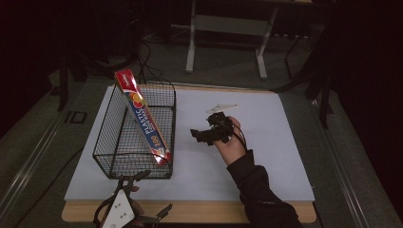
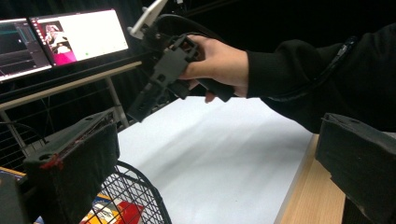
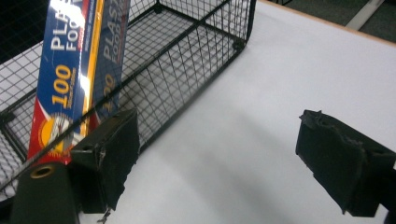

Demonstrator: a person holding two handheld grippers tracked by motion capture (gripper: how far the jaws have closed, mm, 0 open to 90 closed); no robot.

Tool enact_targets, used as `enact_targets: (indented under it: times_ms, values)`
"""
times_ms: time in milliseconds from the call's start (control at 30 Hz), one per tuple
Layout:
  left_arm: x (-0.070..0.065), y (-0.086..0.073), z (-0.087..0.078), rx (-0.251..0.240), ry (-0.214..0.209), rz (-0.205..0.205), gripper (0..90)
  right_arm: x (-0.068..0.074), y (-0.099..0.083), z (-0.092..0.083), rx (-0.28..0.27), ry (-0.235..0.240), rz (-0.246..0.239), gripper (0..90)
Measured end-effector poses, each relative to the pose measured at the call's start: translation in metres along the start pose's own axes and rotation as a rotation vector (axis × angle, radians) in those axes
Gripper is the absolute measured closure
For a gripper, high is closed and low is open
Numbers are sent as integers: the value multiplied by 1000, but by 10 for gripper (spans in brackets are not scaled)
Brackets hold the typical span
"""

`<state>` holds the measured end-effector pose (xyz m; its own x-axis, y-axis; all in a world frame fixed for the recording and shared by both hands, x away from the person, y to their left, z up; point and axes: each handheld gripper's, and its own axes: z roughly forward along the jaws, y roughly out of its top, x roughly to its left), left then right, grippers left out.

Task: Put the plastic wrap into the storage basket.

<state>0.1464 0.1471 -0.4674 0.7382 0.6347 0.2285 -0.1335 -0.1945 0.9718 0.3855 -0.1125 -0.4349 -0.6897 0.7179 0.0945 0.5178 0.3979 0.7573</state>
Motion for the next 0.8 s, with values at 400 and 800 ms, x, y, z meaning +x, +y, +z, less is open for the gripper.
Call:
enact_targets:
  times_ms: [400,800]
  values:
    - [0,0,0,3,3,3,2,-15,-36,-17,9,-1,9,134]
    - [0,0,1,4,6,4,2,-23,-68,-31,34,10,42,133]
